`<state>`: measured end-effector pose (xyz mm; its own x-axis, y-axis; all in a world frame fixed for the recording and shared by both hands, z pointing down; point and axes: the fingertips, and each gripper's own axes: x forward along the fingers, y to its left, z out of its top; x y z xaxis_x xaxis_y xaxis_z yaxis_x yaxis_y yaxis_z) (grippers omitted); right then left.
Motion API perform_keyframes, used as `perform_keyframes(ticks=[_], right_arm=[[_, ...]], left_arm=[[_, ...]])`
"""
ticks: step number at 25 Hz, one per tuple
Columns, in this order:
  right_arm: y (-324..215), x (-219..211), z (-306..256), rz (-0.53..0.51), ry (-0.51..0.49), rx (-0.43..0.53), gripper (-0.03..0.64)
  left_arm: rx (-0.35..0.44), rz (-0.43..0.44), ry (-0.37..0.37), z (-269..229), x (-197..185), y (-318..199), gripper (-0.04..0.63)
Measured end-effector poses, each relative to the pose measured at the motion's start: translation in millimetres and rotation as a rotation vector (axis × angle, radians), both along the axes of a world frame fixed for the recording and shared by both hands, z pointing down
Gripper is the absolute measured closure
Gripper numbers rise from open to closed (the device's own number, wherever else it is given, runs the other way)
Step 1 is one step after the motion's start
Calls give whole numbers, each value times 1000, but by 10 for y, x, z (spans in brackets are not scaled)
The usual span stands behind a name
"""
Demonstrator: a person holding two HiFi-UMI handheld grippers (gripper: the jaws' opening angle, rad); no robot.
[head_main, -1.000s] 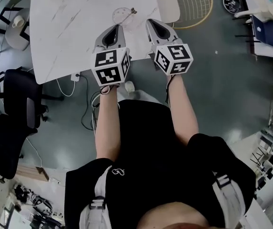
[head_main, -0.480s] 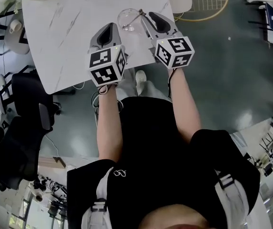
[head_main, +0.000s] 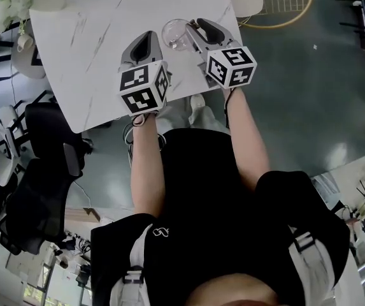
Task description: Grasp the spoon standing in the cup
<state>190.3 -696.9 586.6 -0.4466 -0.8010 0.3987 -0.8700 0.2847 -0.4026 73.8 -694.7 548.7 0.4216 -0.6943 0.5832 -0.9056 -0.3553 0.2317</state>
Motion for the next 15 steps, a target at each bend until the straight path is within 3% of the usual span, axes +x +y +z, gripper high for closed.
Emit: perform_keyframes(ticks=[7,15], right_arm=[[-37,-48,4,-5,-20,8,556],[-2,-5,-228,-2,-1,71,571]], left_arm=[[-4,16,-16,4,20,-35,578],[21,12,-23,-114,5,65,578]])
